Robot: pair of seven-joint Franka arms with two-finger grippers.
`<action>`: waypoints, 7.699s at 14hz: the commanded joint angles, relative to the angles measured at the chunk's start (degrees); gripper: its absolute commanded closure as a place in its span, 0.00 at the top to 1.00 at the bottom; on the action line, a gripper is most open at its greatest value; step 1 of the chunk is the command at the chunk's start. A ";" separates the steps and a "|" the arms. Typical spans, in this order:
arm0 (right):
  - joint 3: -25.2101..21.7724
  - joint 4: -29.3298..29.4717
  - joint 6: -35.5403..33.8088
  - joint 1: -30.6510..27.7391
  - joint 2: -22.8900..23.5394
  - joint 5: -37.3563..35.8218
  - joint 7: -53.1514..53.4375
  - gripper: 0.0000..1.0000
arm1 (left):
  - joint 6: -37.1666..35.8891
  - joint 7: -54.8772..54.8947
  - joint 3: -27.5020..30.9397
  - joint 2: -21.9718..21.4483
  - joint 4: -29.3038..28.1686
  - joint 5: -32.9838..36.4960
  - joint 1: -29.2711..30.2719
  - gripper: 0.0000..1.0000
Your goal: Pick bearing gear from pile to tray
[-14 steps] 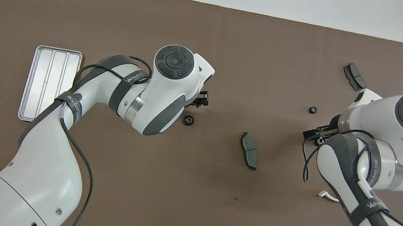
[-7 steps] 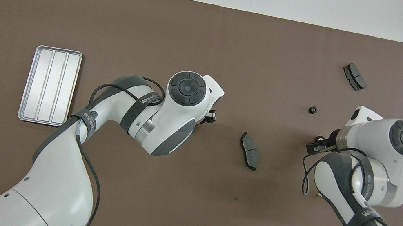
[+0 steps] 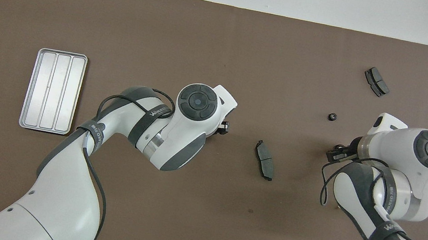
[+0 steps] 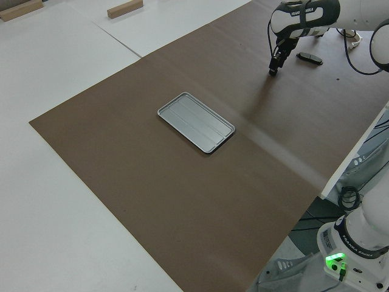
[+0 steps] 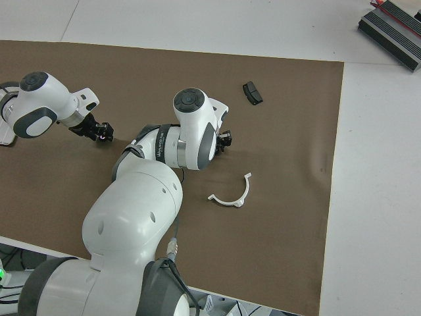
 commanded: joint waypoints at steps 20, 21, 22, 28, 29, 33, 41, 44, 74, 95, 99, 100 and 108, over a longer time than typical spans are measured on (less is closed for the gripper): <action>0.99 6.18 -11.93 0.30 -5.25 1.35 11.46 0.00 | 4.64 -0.44 0.90 -1.49 -2.75 6.07 -0.82 0.61; 0.99 6.45 -12.47 0.82 -5.68 1.35 12.95 0.00 | 4.73 -0.44 0.90 -1.40 -2.75 6.07 -0.82 0.61; 0.99 6.45 -12.39 1.00 -5.86 1.35 13.84 0.00 | 4.82 -0.44 0.90 -1.31 -2.75 6.07 -0.82 0.61; 2.05 6.54 -12.22 5.38 -6.04 1.27 24.28 0.00 | 2.98 -0.53 0.90 0.27 -1.44 7.91 -1.09 0.61; 2.05 6.54 -12.30 5.83 -6.04 1.26 25.26 0.00 | 3.06 -0.53 0.90 0.27 -1.17 7.82 -1.09 0.61; 2.05 6.54 -12.13 5.84 -6.04 1.26 25.45 0.00 | 2.62 -0.62 0.90 0.27 -1.08 7.82 -1.17 0.43; 2.05 6.45 -12.12 5.84 -6.04 1.35 25.45 0.00 | 0.43 -0.53 0.81 0.27 0.05 7.30 -0.82 0.07; 2.05 6.54 -12.13 5.93 -6.04 1.35 25.71 0.00 | -2.99 -0.44 0.81 0.62 3.56 6.86 0.14 0.03; 9.26 20.34 0.71 24.65 12.25 -9.54 76.25 1.00 | -0.72 49.39 0.64 -10.36 -9.61 1.85 37.32 1.00; 9.43 16.82 -3.52 -5.15 9.69 -9.72 20.97 0.74 | -17.68 8.98 0.72 -1.31 13.50 5.80 14.92 1.00; 9.34 16.73 -3.16 -5.24 10.48 -9.72 21.05 0.55 | -14.71 -1.31 0.81 0.27 13.24 5.80 9.39 1.00; 9.34 16.73 -3.16 -5.24 10.74 -9.72 21.05 0.53 | -14.00 -2.71 0.72 0.27 13.07 5.80 7.89 1.00; 9.34 16.21 -0.61 -6.03 12.42 -12.62 20.79 0.53 | -4.16 -8.26 0.64 0.80 7.01 4.22 0.68 1.00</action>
